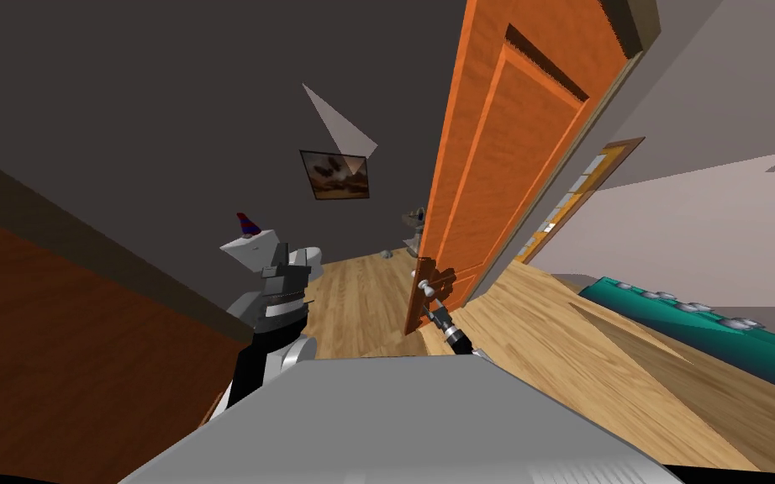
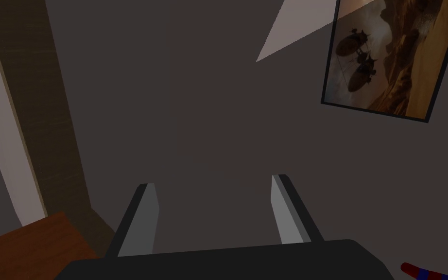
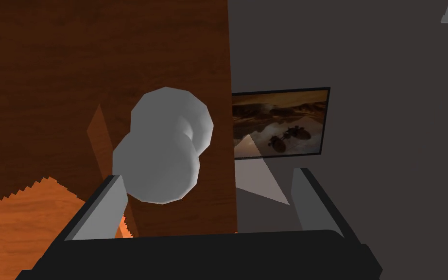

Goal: Pull the door open

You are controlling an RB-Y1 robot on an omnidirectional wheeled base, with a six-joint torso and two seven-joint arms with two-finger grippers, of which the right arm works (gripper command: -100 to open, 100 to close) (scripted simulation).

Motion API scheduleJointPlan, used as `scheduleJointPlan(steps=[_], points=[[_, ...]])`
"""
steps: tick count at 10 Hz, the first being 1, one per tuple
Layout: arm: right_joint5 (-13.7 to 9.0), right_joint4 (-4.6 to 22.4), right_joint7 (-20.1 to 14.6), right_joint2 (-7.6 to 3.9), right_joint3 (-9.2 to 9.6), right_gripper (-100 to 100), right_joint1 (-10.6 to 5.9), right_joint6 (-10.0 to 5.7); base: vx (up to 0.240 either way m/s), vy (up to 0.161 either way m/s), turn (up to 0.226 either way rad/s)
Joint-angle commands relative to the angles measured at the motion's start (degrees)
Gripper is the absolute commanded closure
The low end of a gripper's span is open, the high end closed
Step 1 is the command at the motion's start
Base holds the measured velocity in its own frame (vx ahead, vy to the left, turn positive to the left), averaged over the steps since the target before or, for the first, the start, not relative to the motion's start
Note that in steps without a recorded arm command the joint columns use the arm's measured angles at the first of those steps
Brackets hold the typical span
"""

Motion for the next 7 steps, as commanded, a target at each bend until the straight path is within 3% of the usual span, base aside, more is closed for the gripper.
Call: scheduleJointPlan(steps=[1, 2, 4, 5, 7], points=[[-0.47, 1.65, 0.09, -0.93, -0.58, -100, -0.74, -1.04, -0.164, -0.014, 0.045], [-0.91, 2.07, -0.07, -1.96, -1.13, -100, -0.82, -1.72, -0.188, -0.044, 0.097], [-1.35, 2.47, -0.22, -2.97, -1.67, -100, -0.90, -2.40, -0.161, -0.095, 0.040], [-1.16, 2.25, -0.12, -2.48, -1.43, -100, -0.85, -2.04, -0.072, -0.061, 0.013], [-0.37, 0.69, -0.56, -2.36, -1.57, -100, 0.78, -2.73, 0.146, 0.089, -0.026]])
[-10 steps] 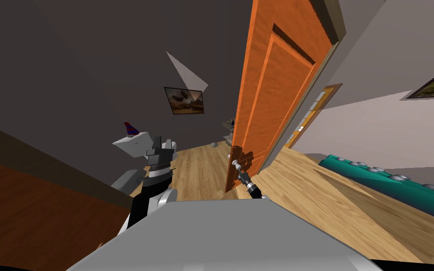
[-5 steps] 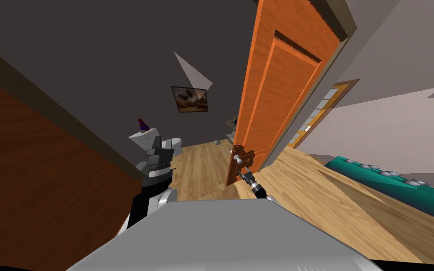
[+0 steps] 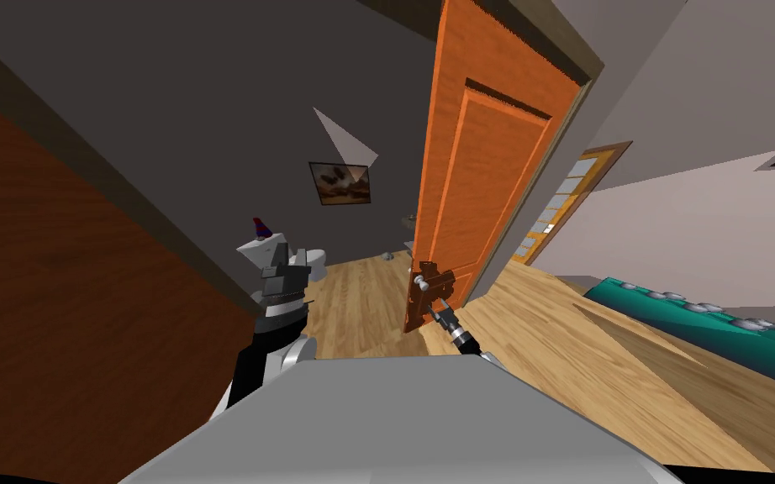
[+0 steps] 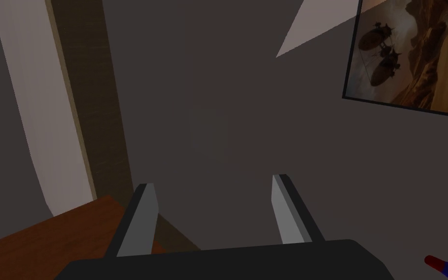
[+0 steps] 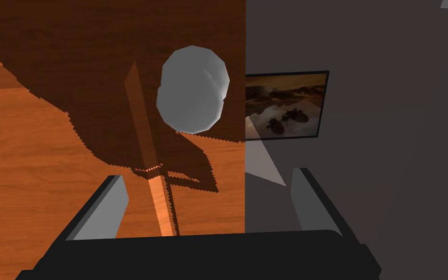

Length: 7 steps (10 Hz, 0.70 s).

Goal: Pull the door open

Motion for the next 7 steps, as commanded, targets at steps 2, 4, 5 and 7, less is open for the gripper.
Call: scheduleJointPlan(steps=[2, 4, 5, 7], points=[[1.03, -2.76, -0.83, 0.26, -0.02, -100, 2.28, -0.38, 0.148, 0.110, -0.027], [2.02, -4.62, -1.35, 0.49, -0.14, -100, 4.19, -1.13, 0.136, 0.110, -0.053], [2.73, -5.97, -1.73, 0.65, -0.22, -100, 5.59, -1.67, 0.172, 0.103, -0.071], [3.87, -8.12, -2.33, 0.91, -0.35, -100, 7.79, -2.52, 0.163, 0.099, -0.068]])
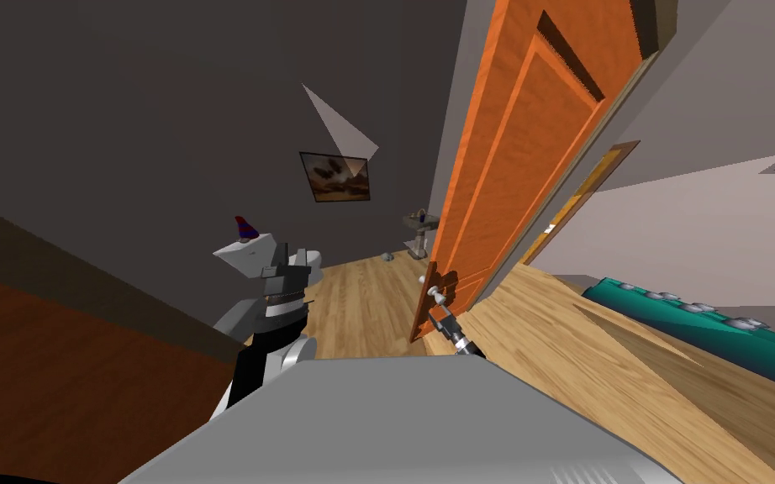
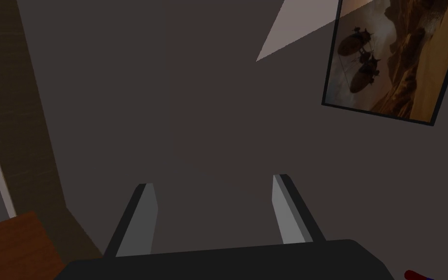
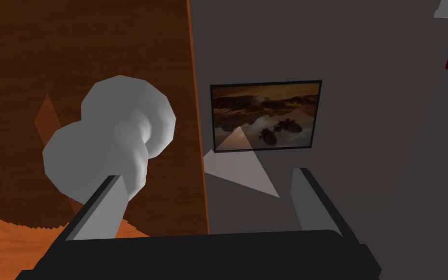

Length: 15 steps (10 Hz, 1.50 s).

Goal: Pull the door open

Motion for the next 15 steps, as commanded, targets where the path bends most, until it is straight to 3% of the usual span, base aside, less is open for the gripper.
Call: scheduleJointPlan(steps=[1, 7, 11, 12, 15], points=[[0.86, -2.06, -0.63, 0.17, -0.05, -100, 1.81, -0.47, 0.145, 0.061, -0.070], [4.22, -8.43, -2.42, 0.94, -0.44, -100, 8.36, -3.02, 0.140, -0.006, -0.108], [5.30, -9.75, -2.96, 1.44, 0.06, -100, 11.01, -3.41, 0.108, -0.055, -0.082], [5.30, -9.75, -2.96, 1.44, 0.06, 100, 11.01, -3.41, -0.040, 0.001, 0.003], [5.30, -9.75, -2.96, 1.44, 0.06, 100, 11.01, -3.41, -0.013, 0.001, 0.006]])
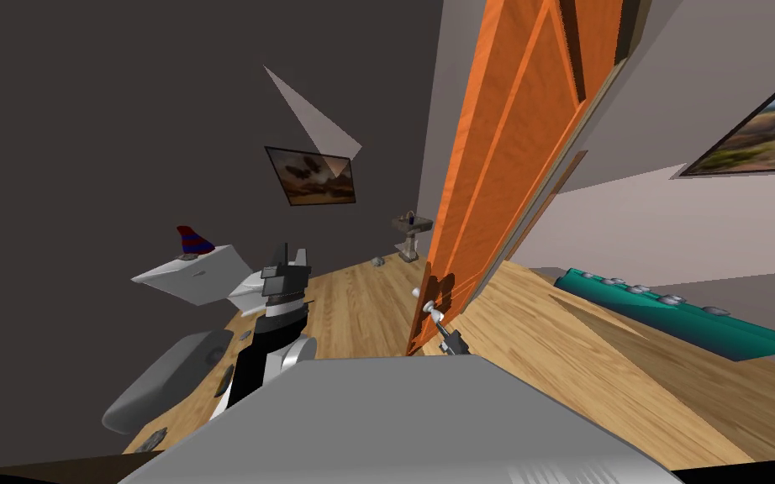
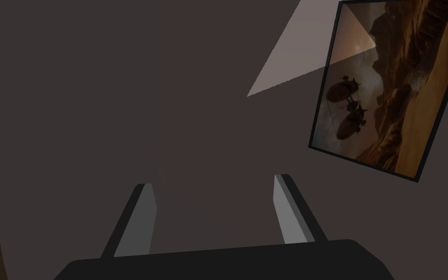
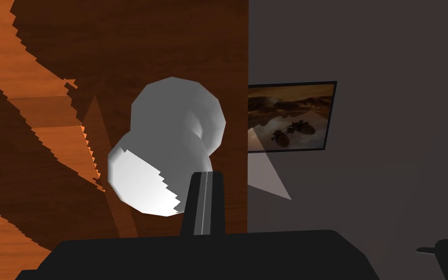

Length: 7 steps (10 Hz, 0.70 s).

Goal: Pull the door open

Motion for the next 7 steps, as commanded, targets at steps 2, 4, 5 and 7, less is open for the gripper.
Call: scheduleJointPlan(steps=[2, 4, 5, 7], points=[[0.11, 0.03, -0.01, 0.18, 0.20, 100, -0.19, 0.19, 0.000, 0.000, 0.000], [-0.85, 2.14, 0.37, -0.32, -1.05, -100, -2.41, 0.96, -0.193, 0.064, 0.206], [-1.02, 2.55, 0.44, -0.38, -1.25, -100, -2.87, 1.14, -0.164, 0.087, 0.136], [-1.37, 3.42, 0.60, -0.51, -1.67, -100, -3.86, 1.52, -0.093, 0.040, 0.077]])
